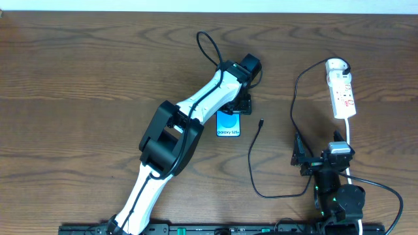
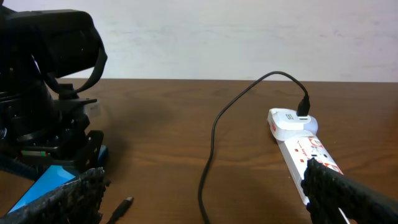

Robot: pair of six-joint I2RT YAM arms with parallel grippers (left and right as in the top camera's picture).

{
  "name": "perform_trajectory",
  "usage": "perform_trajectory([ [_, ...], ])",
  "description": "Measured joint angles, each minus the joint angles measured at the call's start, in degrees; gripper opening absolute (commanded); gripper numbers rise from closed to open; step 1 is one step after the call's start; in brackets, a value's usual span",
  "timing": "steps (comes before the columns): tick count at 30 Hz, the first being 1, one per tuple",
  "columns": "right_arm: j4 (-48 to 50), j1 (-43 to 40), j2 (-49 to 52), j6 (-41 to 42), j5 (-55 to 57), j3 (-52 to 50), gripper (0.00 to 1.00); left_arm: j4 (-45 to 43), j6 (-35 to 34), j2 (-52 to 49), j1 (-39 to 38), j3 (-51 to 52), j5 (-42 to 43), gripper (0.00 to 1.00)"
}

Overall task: Plug charger to phone and switch on socket
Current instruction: 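Lower the open left gripper around the phone's bottom end, then close the left gripper on the phone and lift it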

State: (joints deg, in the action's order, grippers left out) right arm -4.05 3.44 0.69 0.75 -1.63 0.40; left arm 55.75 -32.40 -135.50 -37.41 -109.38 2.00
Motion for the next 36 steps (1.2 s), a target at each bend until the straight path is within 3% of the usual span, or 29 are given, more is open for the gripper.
perform_trajectory([
  [36,0.0,0.0,0.0,0.0,0.0,0.0,0.99,2.6,-0.6,0.1,0.1,-0.2,1.1,0.8],
])
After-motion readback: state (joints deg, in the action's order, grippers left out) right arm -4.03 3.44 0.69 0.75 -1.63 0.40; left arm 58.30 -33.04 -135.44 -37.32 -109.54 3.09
